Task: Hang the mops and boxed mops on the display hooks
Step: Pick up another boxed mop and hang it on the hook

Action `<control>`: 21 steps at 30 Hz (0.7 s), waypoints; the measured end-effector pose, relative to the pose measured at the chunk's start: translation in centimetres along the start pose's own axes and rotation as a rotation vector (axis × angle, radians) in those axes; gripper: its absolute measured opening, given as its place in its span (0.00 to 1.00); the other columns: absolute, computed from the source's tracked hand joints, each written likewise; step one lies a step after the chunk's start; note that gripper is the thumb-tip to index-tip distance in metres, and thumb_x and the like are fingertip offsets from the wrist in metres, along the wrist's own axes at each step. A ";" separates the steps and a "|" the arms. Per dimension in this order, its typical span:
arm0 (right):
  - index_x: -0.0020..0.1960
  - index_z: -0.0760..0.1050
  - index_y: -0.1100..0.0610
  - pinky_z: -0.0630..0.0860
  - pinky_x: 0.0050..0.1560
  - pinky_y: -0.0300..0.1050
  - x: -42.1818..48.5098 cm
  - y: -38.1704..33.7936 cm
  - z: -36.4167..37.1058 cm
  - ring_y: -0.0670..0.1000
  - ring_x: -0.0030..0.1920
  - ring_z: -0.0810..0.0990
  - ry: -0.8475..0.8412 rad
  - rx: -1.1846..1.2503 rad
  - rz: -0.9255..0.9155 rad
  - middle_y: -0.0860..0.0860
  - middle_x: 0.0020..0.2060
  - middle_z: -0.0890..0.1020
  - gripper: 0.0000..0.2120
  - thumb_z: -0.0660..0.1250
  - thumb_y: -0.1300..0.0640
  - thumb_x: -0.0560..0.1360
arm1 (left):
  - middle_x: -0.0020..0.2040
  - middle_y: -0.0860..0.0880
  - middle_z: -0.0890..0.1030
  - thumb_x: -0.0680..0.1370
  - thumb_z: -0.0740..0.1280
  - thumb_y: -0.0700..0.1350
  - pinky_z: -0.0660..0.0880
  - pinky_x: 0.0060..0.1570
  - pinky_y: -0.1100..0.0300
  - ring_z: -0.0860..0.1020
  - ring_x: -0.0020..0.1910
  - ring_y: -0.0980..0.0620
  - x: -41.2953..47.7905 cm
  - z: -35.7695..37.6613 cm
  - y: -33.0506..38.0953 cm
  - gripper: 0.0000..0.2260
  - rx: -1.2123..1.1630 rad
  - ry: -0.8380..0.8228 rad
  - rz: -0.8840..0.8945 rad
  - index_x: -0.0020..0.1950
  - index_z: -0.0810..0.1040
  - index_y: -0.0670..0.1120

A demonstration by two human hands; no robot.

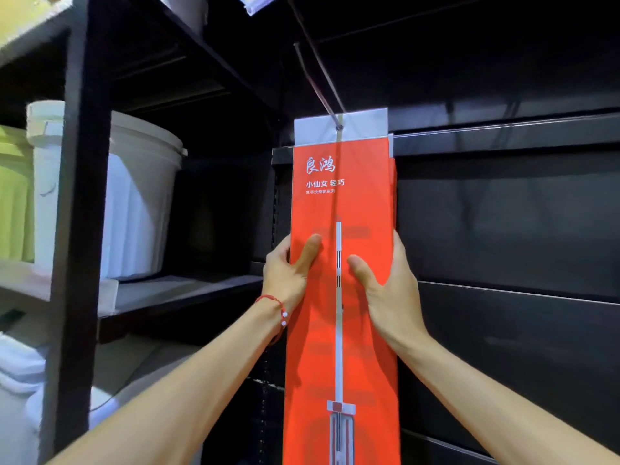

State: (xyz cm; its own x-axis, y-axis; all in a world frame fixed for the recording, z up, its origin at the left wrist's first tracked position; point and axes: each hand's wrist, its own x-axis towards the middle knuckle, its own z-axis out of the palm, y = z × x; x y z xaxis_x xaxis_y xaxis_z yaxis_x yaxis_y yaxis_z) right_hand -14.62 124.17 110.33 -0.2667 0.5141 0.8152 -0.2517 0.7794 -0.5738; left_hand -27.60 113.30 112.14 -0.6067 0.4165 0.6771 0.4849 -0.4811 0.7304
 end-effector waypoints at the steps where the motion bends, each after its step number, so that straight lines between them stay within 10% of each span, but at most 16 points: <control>1: 0.81 0.54 0.38 0.71 0.74 0.59 -0.2 0.5 -0.1 0.47 0.75 0.72 0.005 -0.004 -0.001 0.42 0.77 0.71 0.44 0.67 0.25 0.73 | 0.48 0.47 0.88 0.77 0.71 0.64 0.84 0.55 0.43 0.87 0.49 0.44 -0.1 0.4 -0.3 0.16 -0.019 0.000 -0.008 0.53 0.84 0.53; 14: 0.84 0.46 0.39 0.68 0.77 0.58 -5.3 6.8 1.2 0.48 0.79 0.66 -0.032 -0.060 0.086 0.44 0.81 0.65 0.46 0.65 0.26 0.75 | 0.51 0.56 0.88 0.71 0.72 0.70 0.83 0.55 0.48 0.87 0.50 0.55 -3.7 0.6 -8.9 0.23 0.012 -0.068 -0.129 0.58 0.82 0.58; 21: 0.84 0.47 0.40 0.71 0.74 0.59 -5.1 7.2 0.8 0.48 0.76 0.71 -0.038 -0.148 0.071 0.43 0.78 0.69 0.46 0.64 0.25 0.75 | 0.53 0.56 0.88 0.73 0.75 0.57 0.82 0.48 0.62 0.86 0.53 0.55 -4.2 -0.3 -9.0 0.21 -0.045 -0.188 -0.177 0.63 0.80 0.54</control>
State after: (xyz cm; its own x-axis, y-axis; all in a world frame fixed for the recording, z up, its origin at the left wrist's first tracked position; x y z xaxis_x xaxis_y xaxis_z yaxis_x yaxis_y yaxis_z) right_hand -15.80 126.91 101.99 -0.3151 0.5578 0.7678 -0.0921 0.7872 -0.6097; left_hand -29.57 115.64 102.66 -0.5497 0.6313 0.5471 0.3506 -0.4201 0.8370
